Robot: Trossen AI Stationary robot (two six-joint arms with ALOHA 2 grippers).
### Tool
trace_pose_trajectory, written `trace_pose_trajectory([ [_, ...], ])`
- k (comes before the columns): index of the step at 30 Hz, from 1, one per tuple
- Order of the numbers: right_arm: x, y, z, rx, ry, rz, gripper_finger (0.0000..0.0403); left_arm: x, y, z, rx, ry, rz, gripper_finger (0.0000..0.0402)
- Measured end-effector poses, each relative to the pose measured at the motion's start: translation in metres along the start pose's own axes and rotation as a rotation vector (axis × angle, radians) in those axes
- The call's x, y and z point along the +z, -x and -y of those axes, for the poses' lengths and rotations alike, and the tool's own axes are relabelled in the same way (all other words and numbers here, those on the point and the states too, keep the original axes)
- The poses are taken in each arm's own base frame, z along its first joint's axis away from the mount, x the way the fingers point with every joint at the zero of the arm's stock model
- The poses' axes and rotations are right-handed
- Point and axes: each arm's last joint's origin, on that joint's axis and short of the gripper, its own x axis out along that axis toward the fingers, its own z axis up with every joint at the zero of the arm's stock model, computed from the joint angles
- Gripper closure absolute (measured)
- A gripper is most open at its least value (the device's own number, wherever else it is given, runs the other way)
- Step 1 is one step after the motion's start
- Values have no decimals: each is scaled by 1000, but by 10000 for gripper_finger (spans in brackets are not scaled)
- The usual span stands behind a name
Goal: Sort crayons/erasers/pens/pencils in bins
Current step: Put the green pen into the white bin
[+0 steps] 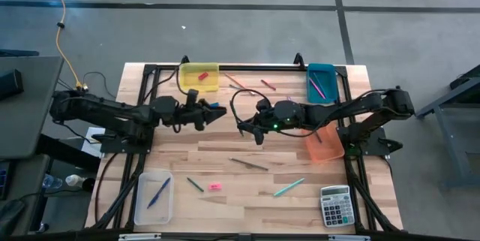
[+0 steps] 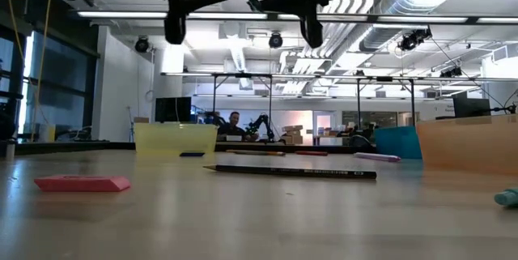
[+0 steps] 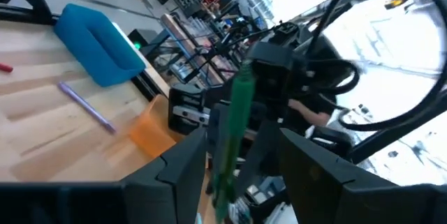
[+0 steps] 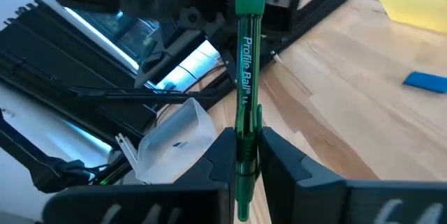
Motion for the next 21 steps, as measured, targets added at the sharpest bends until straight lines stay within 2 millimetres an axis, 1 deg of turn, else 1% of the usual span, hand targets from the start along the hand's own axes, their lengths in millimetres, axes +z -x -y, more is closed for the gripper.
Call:
trace_pose_trajectory([
  [7, 1, 0, -1, 5, 13, 6, 375, 3, -20, 8, -57, -54, 20, 236],
  [11, 1, 0, -1, 5, 24, 5, 375, 3, -30, 7, -54, -53, 9, 241],
  [16, 1, 0, -1, 8, 32, 3, 375, 1, -40, 5, -67, -53, 17, 267],
  [21, 1, 0, -1, 16, 33, 6, 375, 2, -42, 5, -86, -77, 38, 303],
])
